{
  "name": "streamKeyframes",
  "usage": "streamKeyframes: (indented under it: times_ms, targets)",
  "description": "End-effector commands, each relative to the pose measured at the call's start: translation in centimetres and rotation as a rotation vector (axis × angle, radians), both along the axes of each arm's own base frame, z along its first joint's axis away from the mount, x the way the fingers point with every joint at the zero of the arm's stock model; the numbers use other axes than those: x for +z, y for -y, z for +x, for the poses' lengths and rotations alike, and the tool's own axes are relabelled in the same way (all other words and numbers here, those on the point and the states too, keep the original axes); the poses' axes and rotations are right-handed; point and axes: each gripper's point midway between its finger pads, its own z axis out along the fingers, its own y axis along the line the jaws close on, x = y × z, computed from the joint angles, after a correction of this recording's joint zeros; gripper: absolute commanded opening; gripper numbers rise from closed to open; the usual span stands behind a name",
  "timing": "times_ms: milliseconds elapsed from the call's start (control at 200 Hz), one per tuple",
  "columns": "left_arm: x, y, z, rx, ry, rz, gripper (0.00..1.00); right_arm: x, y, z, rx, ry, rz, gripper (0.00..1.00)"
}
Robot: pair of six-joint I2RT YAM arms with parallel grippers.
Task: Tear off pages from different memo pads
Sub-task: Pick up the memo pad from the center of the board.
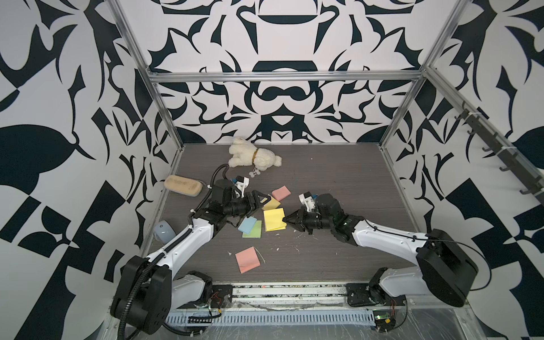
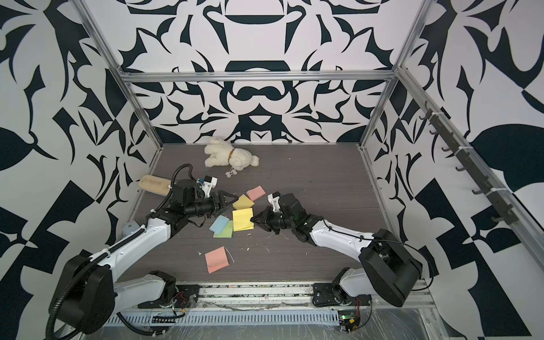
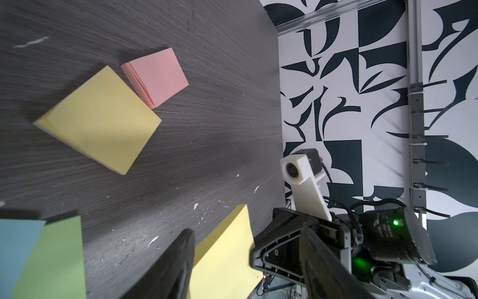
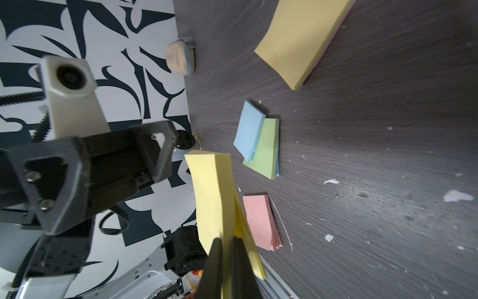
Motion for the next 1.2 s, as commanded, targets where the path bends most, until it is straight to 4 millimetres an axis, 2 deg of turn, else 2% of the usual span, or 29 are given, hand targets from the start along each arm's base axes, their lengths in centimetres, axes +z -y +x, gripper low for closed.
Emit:
streamKeyframes:
  times_ms: [0, 240, 365, 500, 990, 1050, 1105, 1190]
  targets:
    - [-1.0, 0.0, -0.8, -0.02, -0.027, -0.014, 0.68, 4.6, -1.0, 1.0, 0.003, 0.084, 0.115, 0.0]
    - [-1.0, 0.2, -0.7, -0.014, -0.036, -0.043, 0.69, 5.4, -1.0, 1.1, 0.007, 0.094, 0.12, 0.0]
    - [-0.7, 0.5, -0.7, -0.021, -0.035, -0.065, 0.65, 5.5, -1.0, 1.2, 0.006, 0.096, 0.123, 0.0]
    - [0.0, 0.7, -0.6, -0.037, -0.025, -0.077, 0.57, 5.6, -1.2, 1.3, 0.005, 0.09, 0.147, 0.0]
    - [0.8, 1.1, -0.4, -0.065, -0.016, -0.077, 0.12, 5.6, -1.3, 0.7, 0.036, 0.081, 0.165, 0.0]
    - [0.9, 1.0, -0.2, -0.058, -0.02, -0.072, 0.08, 5.6, -1.3, 0.6, 0.041, 0.083, 0.166, 0.09]
    - [0.8, 0.9, -0.1, -0.048, -0.034, -0.061, 0.06, 5.4, -1.0, 0.4, 0.045, 0.089, 0.156, 0.23]
    - [0.7, 0.3, 0.3, -0.022, -0.072, -0.034, 0.06, 4.5, 0.5, 0.5, 0.035, 0.107, 0.072, 0.37]
